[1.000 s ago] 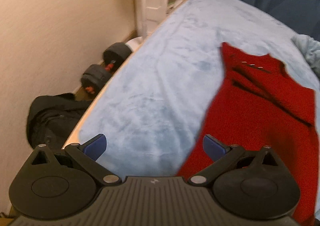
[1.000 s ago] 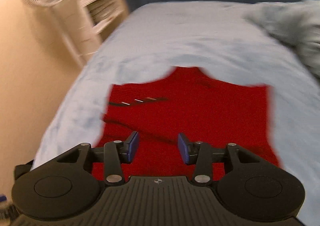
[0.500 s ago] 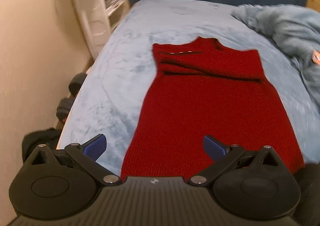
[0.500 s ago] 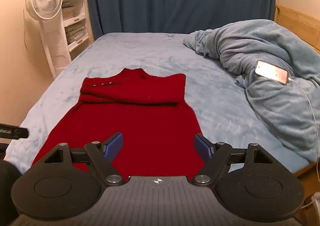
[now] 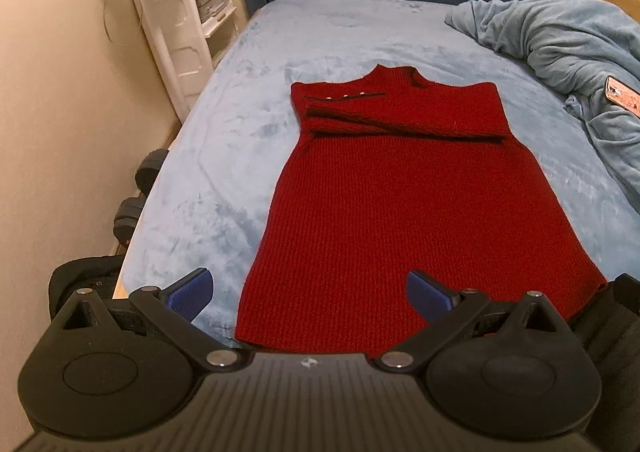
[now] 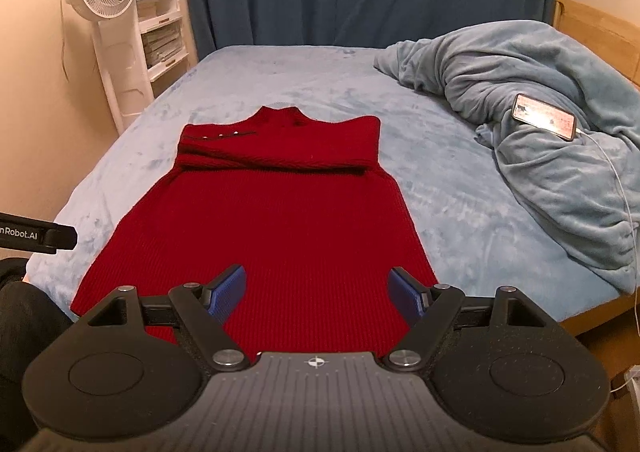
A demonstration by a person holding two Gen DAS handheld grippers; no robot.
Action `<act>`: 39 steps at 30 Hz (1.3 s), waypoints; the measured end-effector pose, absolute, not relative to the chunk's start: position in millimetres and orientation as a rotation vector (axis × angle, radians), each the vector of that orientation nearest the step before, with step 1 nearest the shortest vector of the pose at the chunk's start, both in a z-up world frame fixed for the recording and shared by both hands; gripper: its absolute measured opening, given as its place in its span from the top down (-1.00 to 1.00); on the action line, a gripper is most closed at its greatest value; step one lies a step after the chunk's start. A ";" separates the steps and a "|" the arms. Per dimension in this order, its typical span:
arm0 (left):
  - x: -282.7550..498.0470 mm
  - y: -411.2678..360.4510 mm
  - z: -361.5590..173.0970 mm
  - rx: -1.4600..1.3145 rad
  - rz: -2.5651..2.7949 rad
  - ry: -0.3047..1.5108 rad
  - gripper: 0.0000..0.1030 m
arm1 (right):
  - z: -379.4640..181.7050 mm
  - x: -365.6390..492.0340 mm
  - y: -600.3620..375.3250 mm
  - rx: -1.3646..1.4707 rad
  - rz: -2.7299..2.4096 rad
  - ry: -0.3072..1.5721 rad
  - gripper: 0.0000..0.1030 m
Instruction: Fold small clothes
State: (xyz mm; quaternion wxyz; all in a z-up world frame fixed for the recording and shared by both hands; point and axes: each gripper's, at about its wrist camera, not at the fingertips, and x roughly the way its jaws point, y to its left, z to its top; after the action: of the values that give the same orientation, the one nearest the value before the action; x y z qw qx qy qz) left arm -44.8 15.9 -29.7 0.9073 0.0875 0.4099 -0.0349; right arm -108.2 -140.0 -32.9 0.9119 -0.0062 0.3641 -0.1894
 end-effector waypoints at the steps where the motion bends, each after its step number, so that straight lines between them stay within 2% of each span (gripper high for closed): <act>1: -43.2 15.6 -30.9 0.181 -0.073 0.850 -0.99 | -34.2 -106.6 -140.0 -0.016 -0.390 0.755 -0.54; 30: 57.5 20.7 -96.4 0.248 -0.023 1.019 -0.99 | -82.6 -27.8 -199.0 0.064 -0.404 0.941 -0.54; 39: 115.7 30.6 -166.9 0.323 -0.210 0.999 -0.99 | -137.4 17.7 -302.4 0.149 -0.499 0.976 -0.63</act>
State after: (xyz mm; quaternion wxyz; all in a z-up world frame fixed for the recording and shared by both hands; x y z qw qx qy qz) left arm 115.7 30.6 -166.9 0.8602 0.1538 0.4759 -0.0998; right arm 17.7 -302.4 -137.4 0.8508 0.0705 0.4637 -0.2368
